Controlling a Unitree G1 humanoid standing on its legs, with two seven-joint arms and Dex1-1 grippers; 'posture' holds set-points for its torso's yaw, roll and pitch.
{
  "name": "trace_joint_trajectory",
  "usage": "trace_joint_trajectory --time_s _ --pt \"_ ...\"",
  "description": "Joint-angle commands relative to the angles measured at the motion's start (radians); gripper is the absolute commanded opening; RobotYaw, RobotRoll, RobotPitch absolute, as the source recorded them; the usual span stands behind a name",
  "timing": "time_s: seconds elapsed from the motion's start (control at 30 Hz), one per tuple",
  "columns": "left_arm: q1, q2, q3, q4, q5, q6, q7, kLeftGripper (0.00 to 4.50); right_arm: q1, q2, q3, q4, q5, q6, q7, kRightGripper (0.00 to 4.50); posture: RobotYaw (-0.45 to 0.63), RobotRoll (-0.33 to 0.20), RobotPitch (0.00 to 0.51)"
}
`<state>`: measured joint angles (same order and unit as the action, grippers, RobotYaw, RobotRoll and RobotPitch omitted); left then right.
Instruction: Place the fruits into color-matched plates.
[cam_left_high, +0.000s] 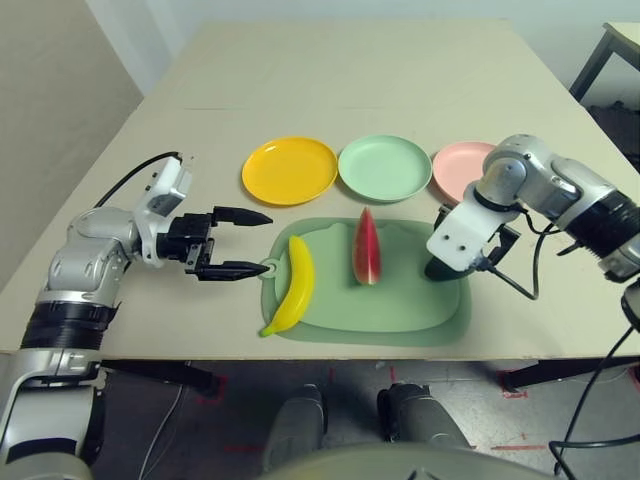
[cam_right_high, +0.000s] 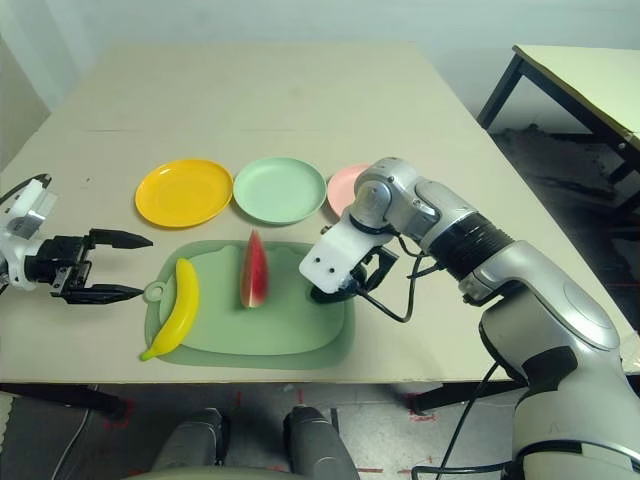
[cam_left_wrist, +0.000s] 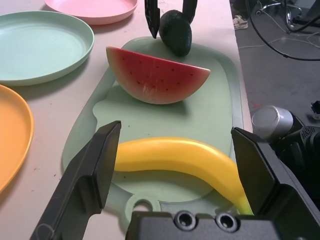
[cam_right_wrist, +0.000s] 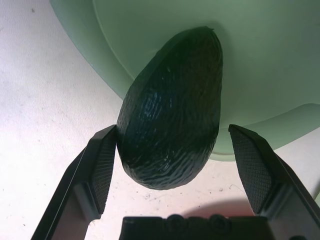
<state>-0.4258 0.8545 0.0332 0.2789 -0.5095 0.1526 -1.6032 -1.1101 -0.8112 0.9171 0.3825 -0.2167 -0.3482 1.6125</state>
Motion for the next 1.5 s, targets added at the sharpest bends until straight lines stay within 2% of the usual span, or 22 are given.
trace_joint_trajectory --time_s 0.03,0.93,1.03,1.1,1.13,1.37,1.5 --pt "-0.004 0.000 0.002 0.003 0.014 -0.001 -0.009 4.50 0.014 -0.002 -0.016 -0.020 -0.013 0.015 0.002 4.47 0.01 0.000 0.121" --pt "0.004 0.007 0.006 -0.005 0.014 -0.001 -0.011 4.50 0.045 -0.026 -0.001 -0.092 -0.027 0.105 0.002 4.47 0.01 0.000 0.124" --pt "0.004 0.007 0.007 -0.006 0.014 -0.002 -0.011 4.50 0.049 -0.038 0.009 -0.109 -0.019 0.120 0.002 3.80 0.01 0.000 0.124" --pt "0.004 0.008 0.008 -0.006 0.014 -0.002 -0.010 4.50 0.052 -0.045 0.012 -0.124 -0.014 0.129 0.002 3.19 0.02 0.000 0.123" --pt "0.004 0.008 0.008 -0.006 0.014 -0.003 -0.010 4.50 0.053 -0.049 0.015 -0.130 -0.011 0.133 0.002 3.09 0.02 0.000 0.123" --pt "0.000 0.008 0.010 -0.003 0.016 -0.006 -0.008 4.50 0.048 -0.063 0.023 -0.153 0.013 0.141 0.002 3.09 0.01 0.000 0.121" --pt "-0.001 0.004 0.008 0.000 0.015 -0.005 -0.009 4.50 0.006 -0.050 0.012 -0.139 0.047 0.154 0.002 3.09 0.01 0.000 0.119"
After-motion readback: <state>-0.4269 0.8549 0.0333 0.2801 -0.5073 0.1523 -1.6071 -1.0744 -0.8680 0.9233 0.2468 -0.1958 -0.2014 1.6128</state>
